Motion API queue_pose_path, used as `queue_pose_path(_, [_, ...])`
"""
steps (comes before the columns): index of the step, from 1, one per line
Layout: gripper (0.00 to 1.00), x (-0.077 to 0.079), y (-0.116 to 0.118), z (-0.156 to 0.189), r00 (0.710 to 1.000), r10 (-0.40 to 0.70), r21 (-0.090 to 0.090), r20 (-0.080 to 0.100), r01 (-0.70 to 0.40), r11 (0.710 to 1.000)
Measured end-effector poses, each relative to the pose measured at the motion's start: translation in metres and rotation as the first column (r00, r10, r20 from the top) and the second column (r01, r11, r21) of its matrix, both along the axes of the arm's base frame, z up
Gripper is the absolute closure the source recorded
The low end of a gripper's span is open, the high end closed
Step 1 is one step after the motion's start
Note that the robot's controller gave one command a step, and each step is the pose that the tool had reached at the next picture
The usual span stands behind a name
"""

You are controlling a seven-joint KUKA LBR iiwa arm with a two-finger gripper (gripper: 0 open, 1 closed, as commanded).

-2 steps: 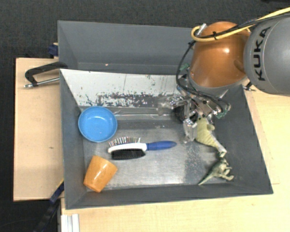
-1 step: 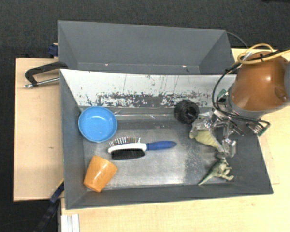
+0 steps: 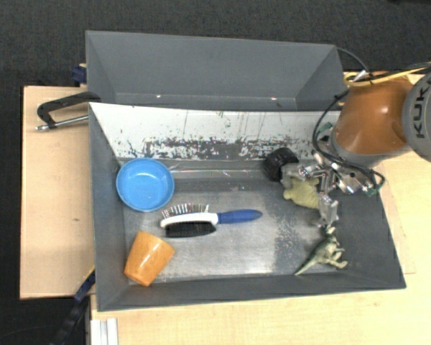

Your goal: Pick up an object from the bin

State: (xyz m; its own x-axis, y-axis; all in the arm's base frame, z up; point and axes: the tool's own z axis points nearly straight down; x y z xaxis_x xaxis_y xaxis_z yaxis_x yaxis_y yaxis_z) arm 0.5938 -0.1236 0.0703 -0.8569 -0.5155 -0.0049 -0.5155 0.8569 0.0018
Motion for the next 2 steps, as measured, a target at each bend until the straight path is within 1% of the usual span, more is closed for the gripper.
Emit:
queue_pose_path(1, [0.0, 0.008, 0.03, 0.122, 0.952, 0.307, -0.008, 0.01, -0.307, 0.952])
queue_pose_path(2, [0.0, 0.001, 0.076, 0.054, 0.942, 0.335, 0.002, -0.005, -0.335, 0.942])
